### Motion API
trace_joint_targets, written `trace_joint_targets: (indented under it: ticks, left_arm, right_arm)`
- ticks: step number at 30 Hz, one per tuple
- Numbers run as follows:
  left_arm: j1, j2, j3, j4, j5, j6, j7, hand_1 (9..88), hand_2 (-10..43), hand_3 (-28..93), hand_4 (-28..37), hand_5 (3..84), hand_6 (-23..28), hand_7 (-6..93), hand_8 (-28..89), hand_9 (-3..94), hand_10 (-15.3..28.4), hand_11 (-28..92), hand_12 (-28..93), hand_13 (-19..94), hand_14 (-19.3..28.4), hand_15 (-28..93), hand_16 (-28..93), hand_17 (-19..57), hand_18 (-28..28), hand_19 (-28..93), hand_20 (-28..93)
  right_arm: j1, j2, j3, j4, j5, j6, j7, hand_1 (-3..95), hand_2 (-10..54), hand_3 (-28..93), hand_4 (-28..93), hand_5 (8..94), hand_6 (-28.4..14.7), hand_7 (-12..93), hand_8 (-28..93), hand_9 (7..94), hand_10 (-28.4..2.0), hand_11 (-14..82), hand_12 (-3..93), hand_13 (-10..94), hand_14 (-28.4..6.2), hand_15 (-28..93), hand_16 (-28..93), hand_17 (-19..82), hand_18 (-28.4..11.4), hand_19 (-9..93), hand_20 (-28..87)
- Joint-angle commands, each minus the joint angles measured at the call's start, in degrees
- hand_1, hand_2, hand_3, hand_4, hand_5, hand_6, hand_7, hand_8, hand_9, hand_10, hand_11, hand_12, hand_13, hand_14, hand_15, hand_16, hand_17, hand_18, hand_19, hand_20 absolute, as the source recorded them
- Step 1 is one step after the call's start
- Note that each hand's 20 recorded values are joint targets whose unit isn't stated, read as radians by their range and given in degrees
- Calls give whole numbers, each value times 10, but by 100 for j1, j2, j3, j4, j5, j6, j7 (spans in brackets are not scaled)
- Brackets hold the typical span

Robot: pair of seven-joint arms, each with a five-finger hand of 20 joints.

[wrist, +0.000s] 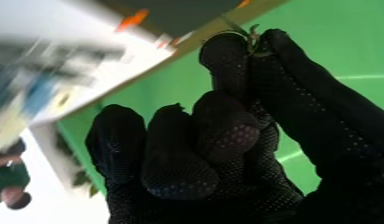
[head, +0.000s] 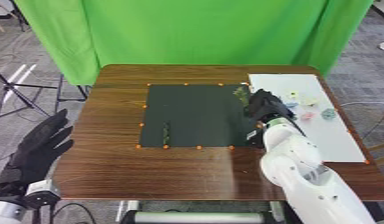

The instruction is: Arrange flowers

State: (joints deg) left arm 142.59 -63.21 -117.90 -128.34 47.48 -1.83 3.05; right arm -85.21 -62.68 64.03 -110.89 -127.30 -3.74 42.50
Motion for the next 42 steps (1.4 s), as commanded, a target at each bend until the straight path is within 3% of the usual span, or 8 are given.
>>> trace_joint_targets:
  ticks: [1,9,17,36,42]
  left_arm:
    - [-40,57,81,43,-19,-21,-68,242,-69,692,-268,207,1,176,-93,152,75,73,231,109,103,107,104,-118,164,313,108]
    - [-62,106,94,62,-23,-33,-105,242,-69,691,-268,207,1,176,-93,151,76,73,230,109,103,106,104,-118,164,313,108]
    - [-152,165,163,102,-27,-57,-134,241,-69,693,-268,206,1,177,-94,151,75,73,231,108,103,107,104,-118,164,312,108]
    - [-89,186,124,97,-29,-71,-114,242,-68,691,-267,207,1,175,-93,151,75,73,230,109,103,106,104,-118,164,313,108]
    - [-62,170,107,76,-27,-50,-109,242,-68,691,-267,207,2,174,-92,151,75,73,230,109,103,106,104,-118,164,313,107]
  right_arm:
    - [96,-1169,-426,259,-480,-404,21,408,-93,836,-136,731,3,548,190,829,-85,636,504,785,-83,840,387,455,-220,932,695]
    - [-39,-1636,-636,425,-757,-884,-114,410,-82,824,-150,737,11,544,181,840,-78,627,499,803,-72,828,382,480,-218,932,695]
    - [-15,-1821,-866,939,-1316,-1010,-133,414,-74,814,-160,740,13,539,178,845,-76,622,498,807,-71,824,384,485,-216,932,695]
    - [-234,-1768,-918,804,-1444,-1301,-177,397,-84,805,-171,751,12,528,172,849,-74,614,496,812,-69,817,389,491,-216,932,695]
    - [-190,-1706,-891,766,-1623,-1327,-270,343,-95,797,-201,747,8,511,169,841,-77,607,499,805,-71,809,397,484,-218,932,692]
